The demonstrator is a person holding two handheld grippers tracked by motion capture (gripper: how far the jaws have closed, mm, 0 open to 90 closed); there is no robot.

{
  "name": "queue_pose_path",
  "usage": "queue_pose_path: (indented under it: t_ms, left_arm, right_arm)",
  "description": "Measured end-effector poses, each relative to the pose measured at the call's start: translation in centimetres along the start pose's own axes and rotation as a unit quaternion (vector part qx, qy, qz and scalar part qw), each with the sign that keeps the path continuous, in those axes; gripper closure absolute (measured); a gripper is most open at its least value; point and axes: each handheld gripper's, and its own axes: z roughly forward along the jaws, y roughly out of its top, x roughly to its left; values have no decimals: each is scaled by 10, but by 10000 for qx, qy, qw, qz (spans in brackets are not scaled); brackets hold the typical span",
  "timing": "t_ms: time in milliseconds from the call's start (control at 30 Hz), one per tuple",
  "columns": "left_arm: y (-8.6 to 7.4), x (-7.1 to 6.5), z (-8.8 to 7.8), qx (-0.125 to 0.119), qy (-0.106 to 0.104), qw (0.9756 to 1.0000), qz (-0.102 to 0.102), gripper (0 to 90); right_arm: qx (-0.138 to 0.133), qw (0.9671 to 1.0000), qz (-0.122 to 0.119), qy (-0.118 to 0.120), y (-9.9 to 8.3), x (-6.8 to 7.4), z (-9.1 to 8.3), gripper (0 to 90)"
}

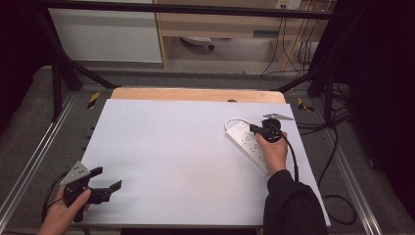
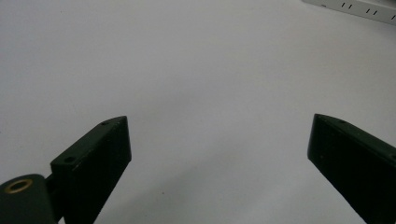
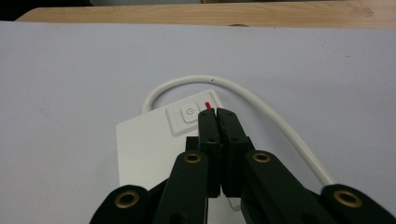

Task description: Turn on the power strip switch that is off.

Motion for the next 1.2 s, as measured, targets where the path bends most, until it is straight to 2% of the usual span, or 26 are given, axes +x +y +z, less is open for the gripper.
queue_pose_path:
  t_ms: [1200]
  left_arm:
    - [0, 0, 0, 9, -7, 10000, 1, 63]
  right_arm:
    - [-319, 9994, -59, 143, 10, 7, -19, 825]
